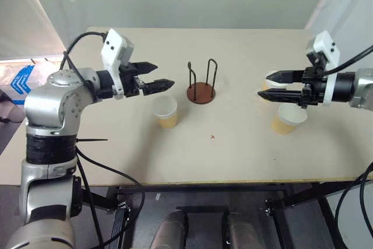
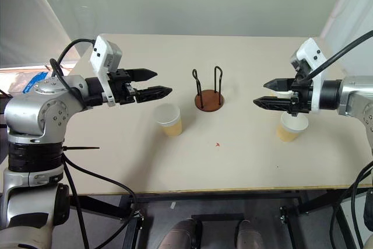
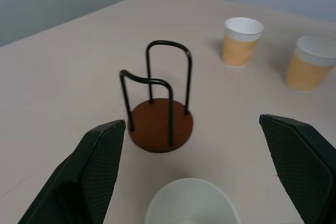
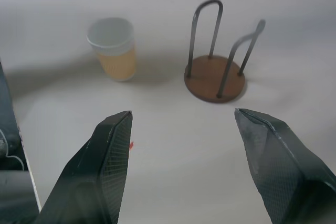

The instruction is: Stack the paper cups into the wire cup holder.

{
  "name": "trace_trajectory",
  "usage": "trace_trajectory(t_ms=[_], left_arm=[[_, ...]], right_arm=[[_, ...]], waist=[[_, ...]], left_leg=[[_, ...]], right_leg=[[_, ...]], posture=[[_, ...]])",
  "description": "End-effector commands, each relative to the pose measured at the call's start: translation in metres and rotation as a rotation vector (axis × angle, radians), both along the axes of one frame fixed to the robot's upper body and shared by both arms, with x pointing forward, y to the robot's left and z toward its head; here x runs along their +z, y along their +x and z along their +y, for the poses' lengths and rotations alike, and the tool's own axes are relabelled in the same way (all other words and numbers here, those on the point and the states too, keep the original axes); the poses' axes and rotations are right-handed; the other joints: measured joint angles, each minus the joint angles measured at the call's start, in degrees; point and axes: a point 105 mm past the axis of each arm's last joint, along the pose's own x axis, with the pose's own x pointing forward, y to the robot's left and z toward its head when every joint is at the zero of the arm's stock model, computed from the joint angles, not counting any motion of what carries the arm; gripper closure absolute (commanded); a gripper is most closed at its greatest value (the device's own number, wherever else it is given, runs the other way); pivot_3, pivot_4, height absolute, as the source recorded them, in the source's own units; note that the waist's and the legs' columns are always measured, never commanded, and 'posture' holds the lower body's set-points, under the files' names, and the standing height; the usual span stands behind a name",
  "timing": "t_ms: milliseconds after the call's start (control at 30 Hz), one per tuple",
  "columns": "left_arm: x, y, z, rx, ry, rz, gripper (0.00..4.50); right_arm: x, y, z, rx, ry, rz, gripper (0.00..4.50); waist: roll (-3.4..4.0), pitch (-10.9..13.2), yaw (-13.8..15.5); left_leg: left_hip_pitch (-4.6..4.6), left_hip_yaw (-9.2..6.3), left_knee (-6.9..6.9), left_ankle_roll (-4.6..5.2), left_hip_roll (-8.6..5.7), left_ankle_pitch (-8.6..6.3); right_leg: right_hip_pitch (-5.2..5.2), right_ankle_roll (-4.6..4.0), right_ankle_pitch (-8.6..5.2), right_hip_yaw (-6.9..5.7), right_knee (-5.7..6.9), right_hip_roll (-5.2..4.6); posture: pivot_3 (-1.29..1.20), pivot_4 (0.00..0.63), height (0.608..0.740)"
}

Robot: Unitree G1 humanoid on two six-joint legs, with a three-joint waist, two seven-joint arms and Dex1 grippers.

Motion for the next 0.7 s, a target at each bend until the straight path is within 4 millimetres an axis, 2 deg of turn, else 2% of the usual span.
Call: trace_trajectory(t_ms=[33, 300, 567, 700], left_arm=[[0.0169, -0.0041, 0.0017, 0.012, 0.001, -0.083, 0.0], [0.013, -0.0051, 0.0062, 0.067, 0.024, -0.099, 0.0], [0.0132, -0.0025, 0.0081, 0.063, 0.059, -0.102, 0.0], [0.0179, 0.0004, 0.0024, 0.036, 0.052, -0.114, 0.0]], right_arm=[[0.0114, -0.001, -0.0018, -0.008, 0.006, -0.067, 1.19], [0.0061, 0.0029, -0.0021, -0.016, 0.001, -0.074, 1.19], [0.0109, 0.0019, -0.0025, -0.009, -0.002, -0.088, 1.19], [0.0092, 0.0017, -0.0056, -0.023, -0.002, -0.087, 1.19]], waist=[[0.0, 0.0, 0.0], [0.0, 0.0, 0.0], [-0.01, 0.01, 0.01], [-0.01, 0.01, 0.05]], left_leg=[[0.0, 0.0, -0.01, 0.0, 0.0, 0.0], [0.04, 0.0, -0.13, 0.01, 0.0, -0.01], [0.05, -0.02, -0.24, 0.03, 0.0, -0.01], [0.06, -0.04, -0.31, 0.03, 0.0, -0.01]], right_leg=[[0.0, 0.01, -0.01, 0.0, 0.0, 0.0], [-0.01, 0.02, -0.02, 0.0, -0.03, -0.01], [-0.03, 0.01, -0.01, -0.01, -0.03, -0.01], [-0.04, -0.01, -0.02, -0.01, -0.03, -0.01]], posture=[[0.0, 0.15, 0.74], [0.0, 0.15, 0.74], [0.0, 0.15, 0.74], [0.0, 0.15, 0.74]])
